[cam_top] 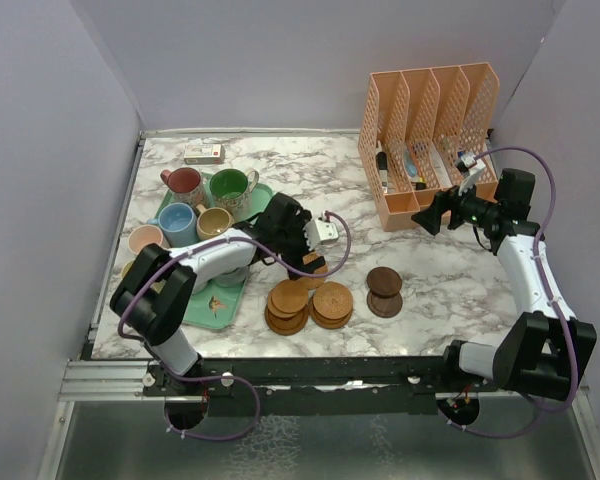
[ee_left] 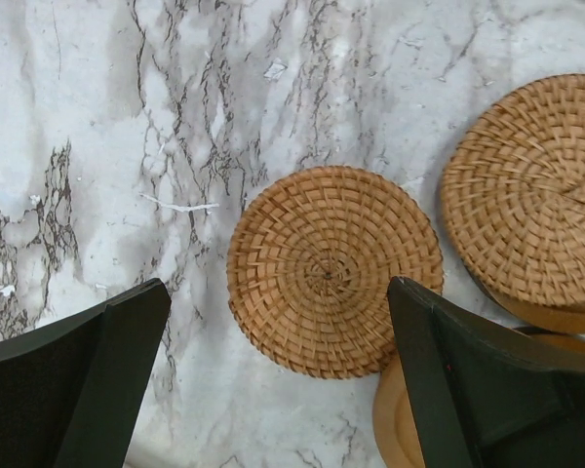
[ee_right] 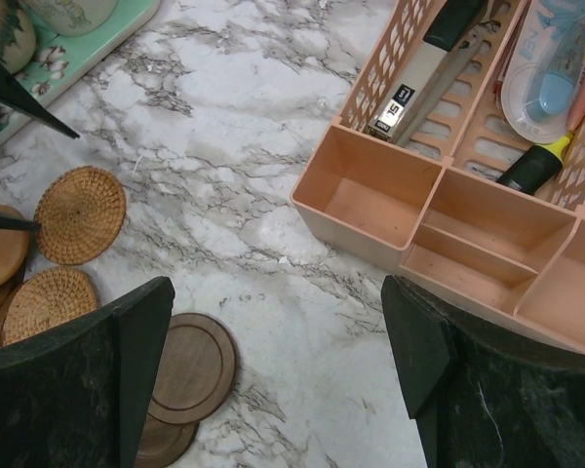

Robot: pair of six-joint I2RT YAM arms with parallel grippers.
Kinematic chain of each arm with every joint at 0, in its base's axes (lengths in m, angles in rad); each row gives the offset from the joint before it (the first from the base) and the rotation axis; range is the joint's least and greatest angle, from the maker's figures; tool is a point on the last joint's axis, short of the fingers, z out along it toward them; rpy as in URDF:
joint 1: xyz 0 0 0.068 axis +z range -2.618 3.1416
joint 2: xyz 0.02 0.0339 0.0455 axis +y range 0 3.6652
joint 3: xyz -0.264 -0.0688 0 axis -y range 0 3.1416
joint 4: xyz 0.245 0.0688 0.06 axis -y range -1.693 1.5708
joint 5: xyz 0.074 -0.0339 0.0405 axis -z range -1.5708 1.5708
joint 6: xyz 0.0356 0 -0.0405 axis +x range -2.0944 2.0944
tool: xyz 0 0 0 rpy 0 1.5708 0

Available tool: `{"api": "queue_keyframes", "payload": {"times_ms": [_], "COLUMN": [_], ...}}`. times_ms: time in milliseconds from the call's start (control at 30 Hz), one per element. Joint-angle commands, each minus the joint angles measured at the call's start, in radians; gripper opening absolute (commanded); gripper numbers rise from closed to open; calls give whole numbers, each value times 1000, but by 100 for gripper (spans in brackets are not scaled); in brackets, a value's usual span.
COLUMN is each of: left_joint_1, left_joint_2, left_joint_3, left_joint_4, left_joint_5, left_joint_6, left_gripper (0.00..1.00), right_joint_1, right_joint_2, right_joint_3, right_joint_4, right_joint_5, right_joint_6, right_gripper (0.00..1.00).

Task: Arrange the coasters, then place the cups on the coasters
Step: Move the coaster to the center of the board.

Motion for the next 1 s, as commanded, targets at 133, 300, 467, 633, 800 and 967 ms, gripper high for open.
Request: {"api": "queue_keyframes", "payload": {"times_ms": [133, 300, 467, 633, 800, 967], "left_joint_1": [-25, -29, -30, -23, 19, 44], "left_joint_2": [80, 134, 148, 178, 224, 279], "left_joint_3": [29, 23, 12, 33, 78, 128], "left_joint_4": [46, 71, 108, 123, 119, 107], "left_joint_5": [-104, -159, -207, -294, -298, -282], "left_joint_6": [-50, -62, -64, -78, -89, -80], "left_gripper": [93, 86, 83, 80, 79, 79], "right_joint_1": [1, 1, 1, 1, 1, 1], "right_joint_2": [-16, -1, 11, 14, 13, -1], "right_joint_3": [9, 9, 14, 15, 17, 16], "right_joint_4": [-15, -19, -23, -26, -30, -28], "right_joint_5": [10, 6, 9, 16, 22, 27], "right_joint_6": [-11, -11, -12, -15, -19, -21], "right_gripper": [89, 89, 89, 89, 89, 89]}}
